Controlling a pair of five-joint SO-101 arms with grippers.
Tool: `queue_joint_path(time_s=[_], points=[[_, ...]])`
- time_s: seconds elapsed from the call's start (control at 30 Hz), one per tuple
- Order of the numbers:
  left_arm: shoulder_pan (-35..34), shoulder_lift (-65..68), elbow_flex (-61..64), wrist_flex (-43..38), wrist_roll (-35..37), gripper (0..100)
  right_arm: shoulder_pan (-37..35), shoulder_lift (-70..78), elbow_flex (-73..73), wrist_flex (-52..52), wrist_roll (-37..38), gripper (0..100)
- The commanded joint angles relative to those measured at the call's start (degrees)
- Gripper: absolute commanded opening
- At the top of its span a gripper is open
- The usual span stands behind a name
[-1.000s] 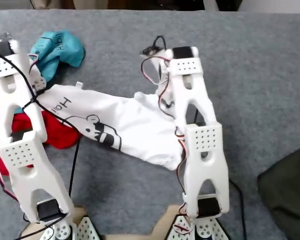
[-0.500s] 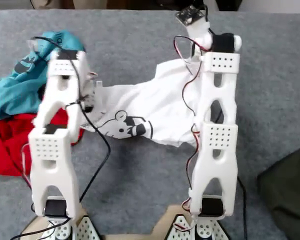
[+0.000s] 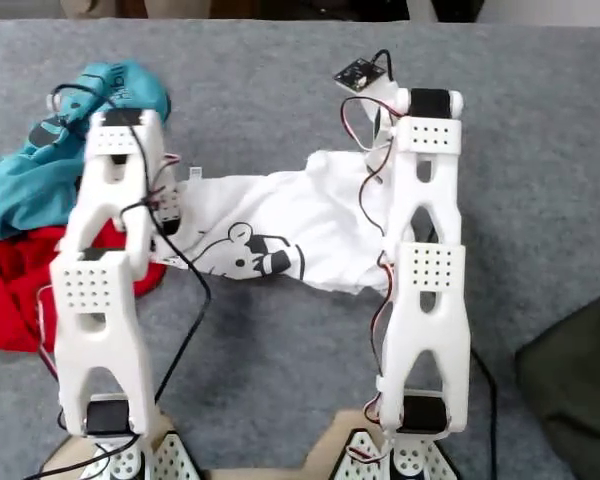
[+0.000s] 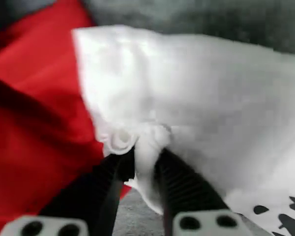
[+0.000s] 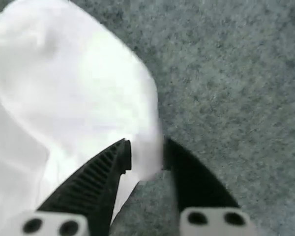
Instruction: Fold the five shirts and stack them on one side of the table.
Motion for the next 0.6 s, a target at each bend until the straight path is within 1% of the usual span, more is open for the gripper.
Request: queue_joint_path(time_s=[0.0, 0.13, 0.27, 0.4, 0.57], points=[[-4.66, -4.26, -0.62, 0.70, -0.09, 22, 0.66, -6.55, -3.03, 0.35, 0.26, 32.0], [-6.59, -12.53, -1.85, 0.70, -0.18, 22, 0.84, -9.27, -3.03, -1.85, 0.18, 32.1], [-5.63, -17.36, -8.09, 0.26, 0.35, 22, 0.75, -9.27, -2.59, -6.68, -0.97, 32.1], [-1.76, -15.52, -13.36, -5.19, 0.35, 22, 0.75, -6.90, -2.51, -11.16, -5.98, 32.1], [2.73, -9.63, -13.80, -10.37, 2.81, 22, 0.75, -0.04, -3.30, -15.38, -6.86, 32.1]])
